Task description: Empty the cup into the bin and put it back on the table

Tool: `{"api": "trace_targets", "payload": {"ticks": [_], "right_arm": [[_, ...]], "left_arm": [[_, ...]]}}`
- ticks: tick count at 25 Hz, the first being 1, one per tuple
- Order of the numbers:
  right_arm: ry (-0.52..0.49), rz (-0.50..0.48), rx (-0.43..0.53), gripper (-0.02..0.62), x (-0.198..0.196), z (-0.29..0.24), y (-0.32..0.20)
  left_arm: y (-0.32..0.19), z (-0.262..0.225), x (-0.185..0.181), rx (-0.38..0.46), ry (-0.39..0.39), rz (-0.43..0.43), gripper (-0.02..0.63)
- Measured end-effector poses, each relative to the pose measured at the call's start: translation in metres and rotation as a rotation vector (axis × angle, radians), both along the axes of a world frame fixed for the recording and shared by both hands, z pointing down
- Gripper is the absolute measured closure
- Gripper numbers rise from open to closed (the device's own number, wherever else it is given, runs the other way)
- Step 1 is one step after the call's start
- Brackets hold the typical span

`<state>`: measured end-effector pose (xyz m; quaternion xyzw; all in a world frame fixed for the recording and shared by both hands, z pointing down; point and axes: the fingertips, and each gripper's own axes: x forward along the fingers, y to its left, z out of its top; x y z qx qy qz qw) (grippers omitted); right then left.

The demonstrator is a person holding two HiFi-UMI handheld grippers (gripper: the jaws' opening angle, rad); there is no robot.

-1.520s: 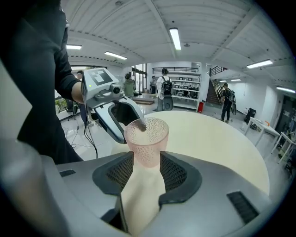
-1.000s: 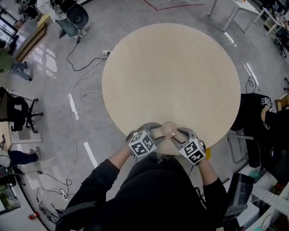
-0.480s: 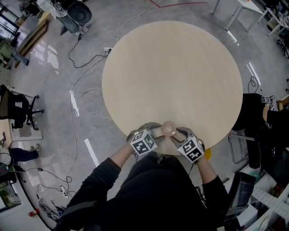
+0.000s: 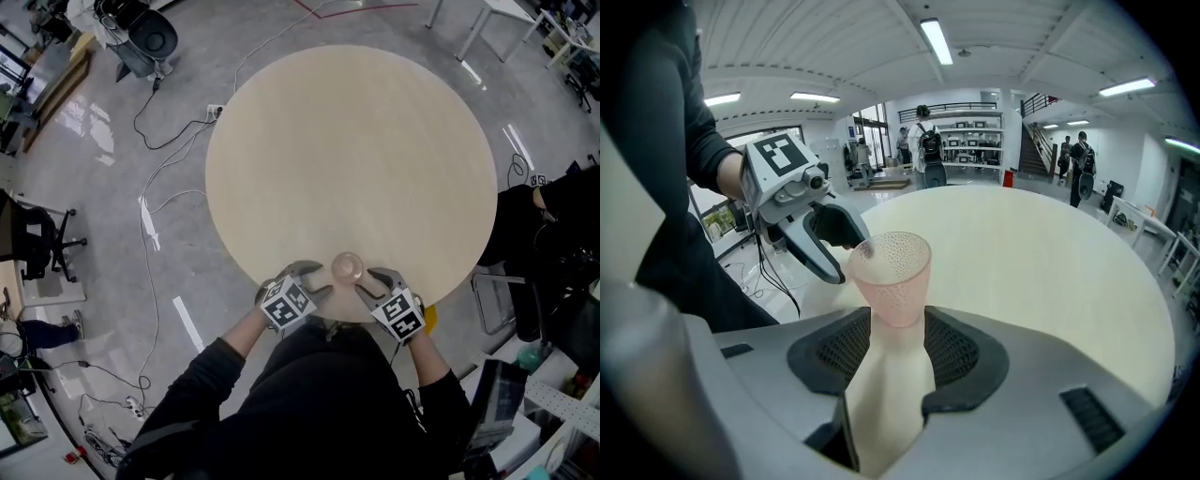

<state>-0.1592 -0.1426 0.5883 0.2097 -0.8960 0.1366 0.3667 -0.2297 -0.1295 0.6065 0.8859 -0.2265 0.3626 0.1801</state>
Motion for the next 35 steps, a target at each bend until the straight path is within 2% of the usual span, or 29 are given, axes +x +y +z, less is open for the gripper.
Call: {"api": "trace_targets", "payload": {"ticks": [6,8,9,11,13,18,22,26,30,32,35], "right_arm": [[-0.047,0.123,0.007,0.41,0.008,-0.011,0.008],[-0.077,0.173,0.018,0.41,0.012,-0.018,0.009],[-0.093,0.201,0.026,0.413,0.015,-0.023,0.01],[-0.131,0.26,0.038,0.466,0.024,-0.033,0.015],[-0.179,0.315,0.043,0.563,0.029,-0.045,0.02],[-0.285,0.436,0.037,0.58,0.039,-0.077,0.028],[-0.352,0.541,0.041,0.58,0.05,-0.084,0.038],[-0.389,0.637,0.025,0.58,0.058,-0.101,0.042],[-0.414,0.635,0.028,0.58,0.059,-0.123,0.05],[-0.425,0.584,0.063,0.58,0.052,-0.137,0.048],[-0.455,0.496,0.124,0.58,0.044,-0.159,0.043]], "left_arm": [[0.02,-0.02,-0.005,-0.007,0.089,0.0,0.379],[0.024,-0.031,0.001,0.004,0.135,0.004,0.415],[0.026,-0.037,0.005,0.01,0.159,0.0,0.455],[0.029,-0.052,0.015,0.021,0.202,-0.014,0.544],[0.032,-0.066,0.024,0.022,0.247,-0.021,0.571],[0.046,-0.107,0.054,-0.004,0.396,0.011,0.583],[0.054,-0.123,0.065,0.017,0.454,-0.006,0.583],[0.051,-0.145,0.058,0.065,0.475,-0.078,0.583],[0.051,-0.165,0.052,0.087,0.499,-0.21,0.583],[0.05,-0.174,0.048,0.1,0.519,-0.277,0.583],[0.051,-0.186,0.051,0.163,0.497,-0.3,0.581]]}}
